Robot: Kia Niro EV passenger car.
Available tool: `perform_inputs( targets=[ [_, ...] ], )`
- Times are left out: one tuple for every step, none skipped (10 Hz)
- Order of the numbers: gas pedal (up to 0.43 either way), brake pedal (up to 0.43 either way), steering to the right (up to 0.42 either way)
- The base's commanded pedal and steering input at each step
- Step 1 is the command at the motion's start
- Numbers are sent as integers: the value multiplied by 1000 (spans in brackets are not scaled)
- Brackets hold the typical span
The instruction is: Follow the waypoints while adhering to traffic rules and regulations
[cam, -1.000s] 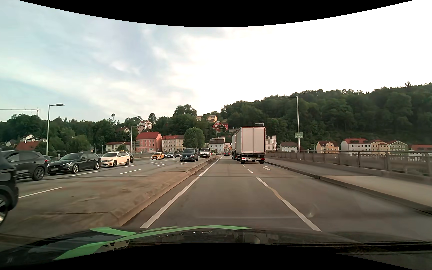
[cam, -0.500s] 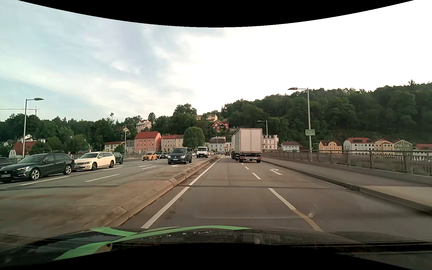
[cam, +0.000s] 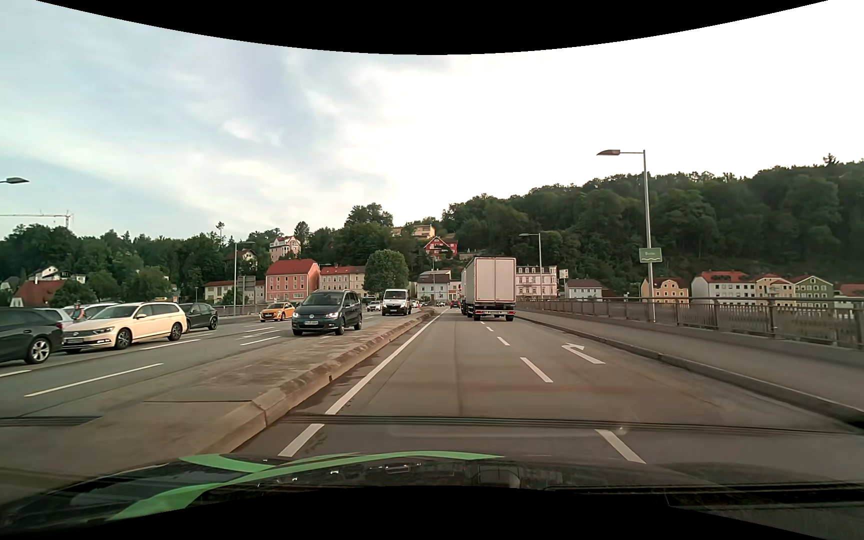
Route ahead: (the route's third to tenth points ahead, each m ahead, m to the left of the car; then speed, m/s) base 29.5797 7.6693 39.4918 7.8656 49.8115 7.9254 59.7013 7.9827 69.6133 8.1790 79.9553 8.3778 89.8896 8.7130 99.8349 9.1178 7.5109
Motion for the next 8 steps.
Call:
perform_inputs(
  targets=[
    [220,0,2],
    [209,0,1],
    [209,0,0],
    [209,0,-1],
    [209,0,-2],
    [197,0,-2],
    [197,0,-3],
    [189,0,-3]
  ],
)
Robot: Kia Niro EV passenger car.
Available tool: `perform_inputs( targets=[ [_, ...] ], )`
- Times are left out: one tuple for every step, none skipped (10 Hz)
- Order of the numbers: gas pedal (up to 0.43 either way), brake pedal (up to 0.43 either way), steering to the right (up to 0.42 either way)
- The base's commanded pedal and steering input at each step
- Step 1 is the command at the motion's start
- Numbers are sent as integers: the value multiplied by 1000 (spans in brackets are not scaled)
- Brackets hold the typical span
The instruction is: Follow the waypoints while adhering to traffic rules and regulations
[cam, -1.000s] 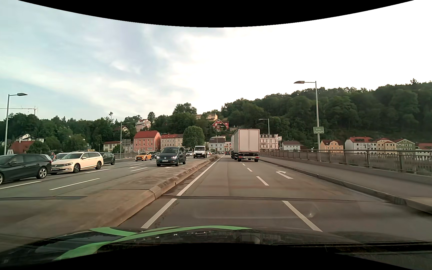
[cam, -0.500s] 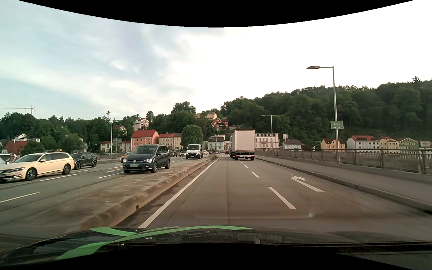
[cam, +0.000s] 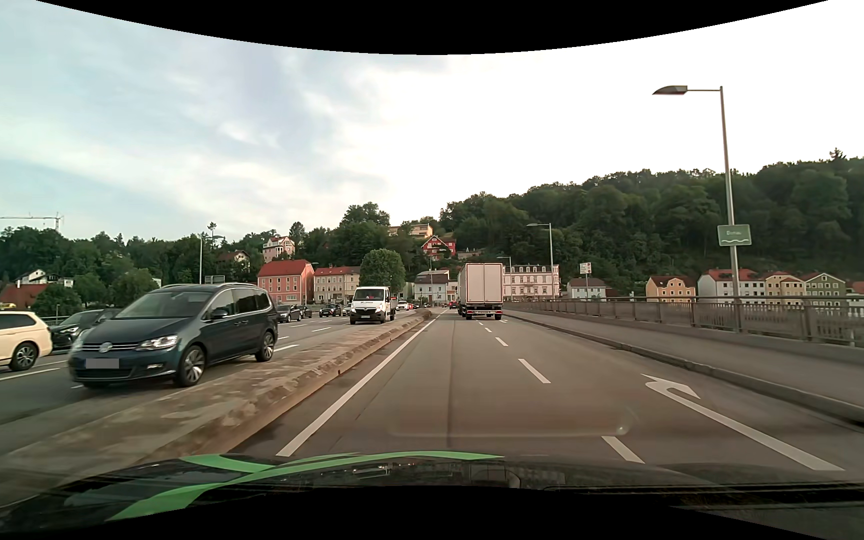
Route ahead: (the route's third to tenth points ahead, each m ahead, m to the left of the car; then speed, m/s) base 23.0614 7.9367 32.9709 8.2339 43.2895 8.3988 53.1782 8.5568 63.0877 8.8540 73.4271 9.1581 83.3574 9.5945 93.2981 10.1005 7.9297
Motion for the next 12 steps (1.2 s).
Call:
perform_inputs(
  targets=[
    [189,0,-3],
    [189,0,-3],
    [189,0,-3],
    [189,0,-3],
    [189,0,-3],
    [189,0,-2],
    [169,0,-2],
    [157,0,-2],
    [157,0,-2],
    [157,0,-2],
    [138,0,-2],
    [138,0,-2]
  ],
)
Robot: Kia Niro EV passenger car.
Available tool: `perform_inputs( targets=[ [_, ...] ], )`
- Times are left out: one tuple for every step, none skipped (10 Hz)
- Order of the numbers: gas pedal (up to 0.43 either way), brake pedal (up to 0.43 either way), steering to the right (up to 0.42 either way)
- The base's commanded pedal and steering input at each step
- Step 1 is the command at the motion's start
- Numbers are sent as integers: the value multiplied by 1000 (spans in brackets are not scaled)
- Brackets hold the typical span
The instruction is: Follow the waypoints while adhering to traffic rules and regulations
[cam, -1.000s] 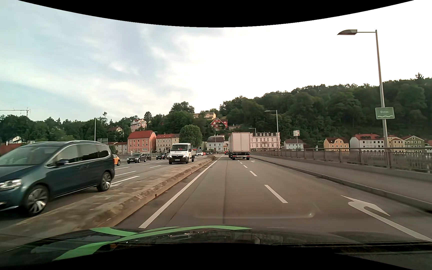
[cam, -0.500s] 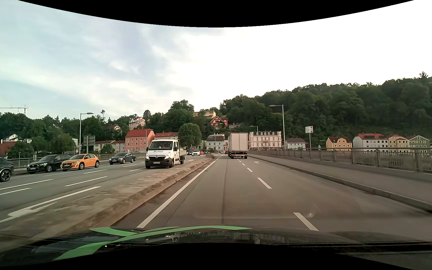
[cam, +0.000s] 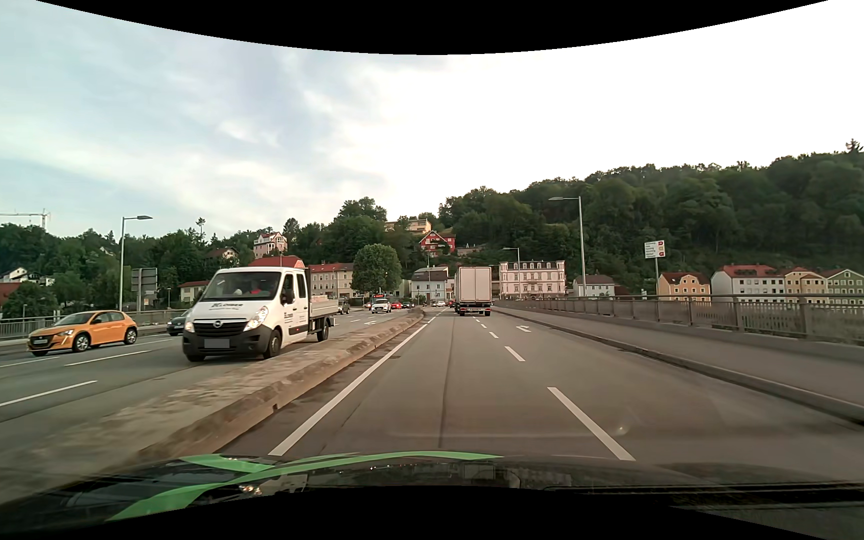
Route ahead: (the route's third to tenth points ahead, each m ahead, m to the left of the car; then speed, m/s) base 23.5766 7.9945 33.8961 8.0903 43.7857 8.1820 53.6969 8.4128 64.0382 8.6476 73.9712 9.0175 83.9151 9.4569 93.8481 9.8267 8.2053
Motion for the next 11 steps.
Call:
perform_inputs(
  targets=[
    [138,0,-2],
    [138,0,-2],
    [138,0,-2],
    [138,0,-2],
    [138,0,-1],
    [138,0,0],
    [150,0,0],
    [150,0,-1],
    [157,0,-1],
    [157,0,-1],
    [169,0,-2]
  ],
)
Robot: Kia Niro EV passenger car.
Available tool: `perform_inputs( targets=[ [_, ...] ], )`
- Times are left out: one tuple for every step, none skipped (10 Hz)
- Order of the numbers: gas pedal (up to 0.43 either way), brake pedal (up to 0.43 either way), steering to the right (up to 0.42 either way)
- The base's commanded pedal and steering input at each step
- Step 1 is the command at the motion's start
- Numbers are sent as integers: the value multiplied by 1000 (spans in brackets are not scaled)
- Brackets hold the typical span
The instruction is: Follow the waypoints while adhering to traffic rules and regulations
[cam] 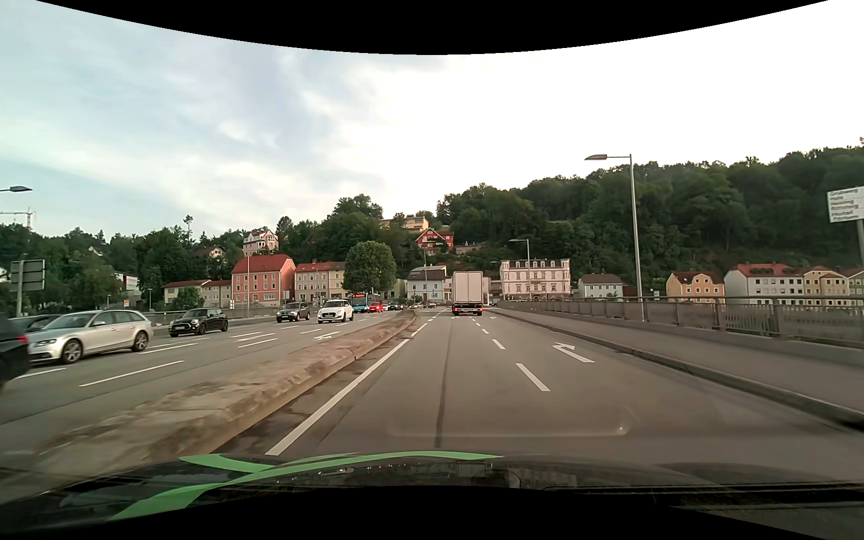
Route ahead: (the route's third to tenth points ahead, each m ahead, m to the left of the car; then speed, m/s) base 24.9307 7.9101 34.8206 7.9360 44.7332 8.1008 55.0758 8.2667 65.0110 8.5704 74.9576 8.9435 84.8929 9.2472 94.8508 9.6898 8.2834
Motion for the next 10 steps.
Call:
perform_inputs(
  targets=[
    [169,0,-2],
    [177,0,-2],
    [177,0,-2],
    [177,0,-3],
    [177,0,-3],
    [177,0,-3],
    [177,0,-3],
    [177,0,-3],
    [177,0,-4],
    [177,0,-6]
  ],
)
